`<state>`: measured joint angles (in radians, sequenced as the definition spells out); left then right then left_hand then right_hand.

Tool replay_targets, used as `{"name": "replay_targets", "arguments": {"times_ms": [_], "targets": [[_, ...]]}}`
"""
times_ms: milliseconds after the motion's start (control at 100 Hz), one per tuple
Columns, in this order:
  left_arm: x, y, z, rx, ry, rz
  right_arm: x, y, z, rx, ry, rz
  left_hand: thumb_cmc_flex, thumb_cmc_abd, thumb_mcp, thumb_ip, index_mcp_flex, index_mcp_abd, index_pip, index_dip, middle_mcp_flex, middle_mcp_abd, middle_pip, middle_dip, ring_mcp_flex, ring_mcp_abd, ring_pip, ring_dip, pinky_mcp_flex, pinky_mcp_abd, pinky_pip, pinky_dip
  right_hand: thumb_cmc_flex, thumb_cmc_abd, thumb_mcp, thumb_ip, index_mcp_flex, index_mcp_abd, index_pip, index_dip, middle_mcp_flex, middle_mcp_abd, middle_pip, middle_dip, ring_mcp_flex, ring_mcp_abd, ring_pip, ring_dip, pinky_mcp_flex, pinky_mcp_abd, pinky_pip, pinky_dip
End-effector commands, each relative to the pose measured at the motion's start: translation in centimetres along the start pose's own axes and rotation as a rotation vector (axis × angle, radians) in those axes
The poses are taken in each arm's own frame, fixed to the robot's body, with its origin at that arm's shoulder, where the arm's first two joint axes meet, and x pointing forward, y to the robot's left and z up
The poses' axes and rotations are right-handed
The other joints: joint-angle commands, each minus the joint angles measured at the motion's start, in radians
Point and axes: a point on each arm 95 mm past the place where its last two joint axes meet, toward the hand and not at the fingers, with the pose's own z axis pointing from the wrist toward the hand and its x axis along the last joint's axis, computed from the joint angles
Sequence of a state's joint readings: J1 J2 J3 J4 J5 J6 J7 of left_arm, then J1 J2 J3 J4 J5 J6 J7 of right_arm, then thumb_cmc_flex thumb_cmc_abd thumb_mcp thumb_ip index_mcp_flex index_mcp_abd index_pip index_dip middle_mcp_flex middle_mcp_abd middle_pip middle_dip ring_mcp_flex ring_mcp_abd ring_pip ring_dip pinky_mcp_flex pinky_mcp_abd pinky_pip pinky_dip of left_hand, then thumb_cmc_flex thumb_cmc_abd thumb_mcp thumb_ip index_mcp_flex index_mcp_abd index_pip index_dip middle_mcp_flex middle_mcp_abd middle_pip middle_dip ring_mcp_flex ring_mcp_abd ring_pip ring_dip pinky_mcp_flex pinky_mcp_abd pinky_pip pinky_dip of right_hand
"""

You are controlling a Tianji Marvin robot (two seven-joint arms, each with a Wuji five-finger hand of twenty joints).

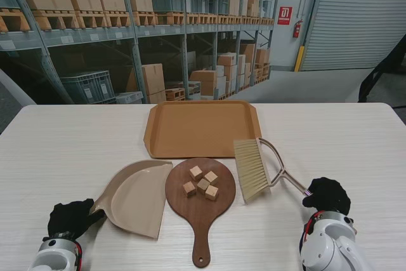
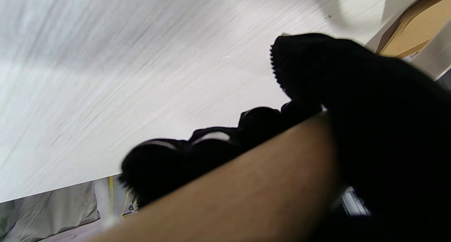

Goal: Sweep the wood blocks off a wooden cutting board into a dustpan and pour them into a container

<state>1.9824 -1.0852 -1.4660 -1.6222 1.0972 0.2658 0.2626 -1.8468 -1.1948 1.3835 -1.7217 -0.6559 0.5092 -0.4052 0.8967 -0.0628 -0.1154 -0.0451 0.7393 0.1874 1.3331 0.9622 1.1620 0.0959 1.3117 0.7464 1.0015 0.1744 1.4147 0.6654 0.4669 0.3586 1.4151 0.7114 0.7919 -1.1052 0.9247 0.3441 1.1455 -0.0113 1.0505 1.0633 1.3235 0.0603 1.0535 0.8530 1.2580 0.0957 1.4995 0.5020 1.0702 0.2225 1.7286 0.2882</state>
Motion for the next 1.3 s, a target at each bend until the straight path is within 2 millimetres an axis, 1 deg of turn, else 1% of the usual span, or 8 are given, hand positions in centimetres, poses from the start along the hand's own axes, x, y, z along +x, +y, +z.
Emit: {"name": "replay_targets", "arguments": {"times_ms": [0, 350, 550, 620, 920, 1290], "targets": [[-0.1, 0.9, -0.3, -0.038, -0.006, 0.003, 0.3, -0.6, -0.2, 0.031, -0.004, 0.008, 0.133, 0.18, 0.092, 0.034, 0.076, 0.018, 0.055, -0.004, 0.091, -0.153, 0.114, 0.036, 0.083, -0.143, 0.02, -0.011, 0.0, 0.004, 0.055, 0.026, 0.21, 0.037, 0.645, 0.024, 0.181, -0.209, 0.22, 0.041, 0.084, 0.042, 0.017, 0.025, 0.036, -0.077, 0.103, 0.028, 0.058, -0.114, 0.197, 0.002], [0.1, 1.0, -0.3, -0.046, 0.004, -0.002, 2.1, -2.0, -0.4, 0.081, -0.013, 0.043, 0.134, 0.178, 0.092, 0.035, 0.075, 0.018, 0.054, -0.004, 0.089, -0.155, 0.113, 0.038, 0.082, -0.143, 0.02, -0.012, 0.0, 0.003, 0.054, 0.026, 0.21, 0.036, 0.645, 0.027, 0.181, -0.209, 0.22, 0.04, 0.083, 0.044, 0.018, 0.027, 0.036, -0.08, 0.105, 0.026, 0.058, -0.119, 0.2, 0.0], [0.2, 1.0, -0.3, -0.049, 0.005, -0.005, 2.9, -2.2, -0.8, 0.101, 0.001, 0.062, 0.134, 0.178, 0.093, 0.035, 0.076, 0.017, 0.054, -0.004, 0.089, -0.155, 0.113, 0.039, 0.082, -0.143, 0.02, -0.012, -0.001, 0.004, 0.054, 0.026, 0.212, 0.031, 0.645, 0.027, 0.181, -0.206, 0.22, 0.04, 0.084, 0.044, 0.019, 0.026, 0.035, -0.073, 0.105, 0.025, 0.058, -0.118, 0.2, -0.001], [0.2, 1.1, -0.3, -0.049, 0.005, -0.006, 3.1, -2.2, -1.0, 0.106, 0.008, 0.064, 0.134, 0.178, 0.093, 0.035, 0.076, 0.016, 0.054, -0.004, 0.089, -0.155, 0.113, 0.039, 0.082, -0.143, 0.02, -0.012, -0.001, 0.004, 0.054, 0.026, 0.212, 0.031, 0.645, 0.028, 0.181, -0.207, 0.22, 0.04, 0.084, 0.044, 0.019, 0.026, 0.036, -0.077, 0.105, 0.025, 0.058, -0.119, 0.201, -0.001], [0.2, 1.2, -0.3, -0.052, 0.003, -0.011, 3.0, -2.2, -1.7, 0.119, 0.023, 0.069, 0.135, 0.179, 0.093, 0.035, 0.075, 0.018, 0.054, -0.004, 0.089, -0.154, 0.113, 0.04, 0.081, -0.144, 0.02, -0.012, -0.001, 0.004, 0.053, 0.026, 0.212, 0.03, 0.645, 0.03, 0.181, -0.207, 0.22, 0.04, 0.082, 0.045, 0.019, 0.026, 0.035, -0.076, 0.106, 0.025, 0.058, -0.119, 0.202, -0.002], [0.2, 1.3, -0.4, -0.05, 0.001, -0.009, 2.7, -3.6, -2.4, 0.178, 0.021, 0.054, 0.134, 0.179, 0.092, 0.035, 0.068, 0.018, 0.05, -0.005, 0.079, -0.15, 0.112, 0.042, 0.067, -0.141, 0.017, -0.011, -0.012, 0.002, 0.046, 0.024, 0.21, 0.035, 0.645, 0.031, 0.181, -0.208, 0.22, 0.04, 0.083, 0.044, 0.02, 0.025, 0.035, -0.08, 0.105, 0.025, 0.058, -0.118, 0.202, -0.003]]}}
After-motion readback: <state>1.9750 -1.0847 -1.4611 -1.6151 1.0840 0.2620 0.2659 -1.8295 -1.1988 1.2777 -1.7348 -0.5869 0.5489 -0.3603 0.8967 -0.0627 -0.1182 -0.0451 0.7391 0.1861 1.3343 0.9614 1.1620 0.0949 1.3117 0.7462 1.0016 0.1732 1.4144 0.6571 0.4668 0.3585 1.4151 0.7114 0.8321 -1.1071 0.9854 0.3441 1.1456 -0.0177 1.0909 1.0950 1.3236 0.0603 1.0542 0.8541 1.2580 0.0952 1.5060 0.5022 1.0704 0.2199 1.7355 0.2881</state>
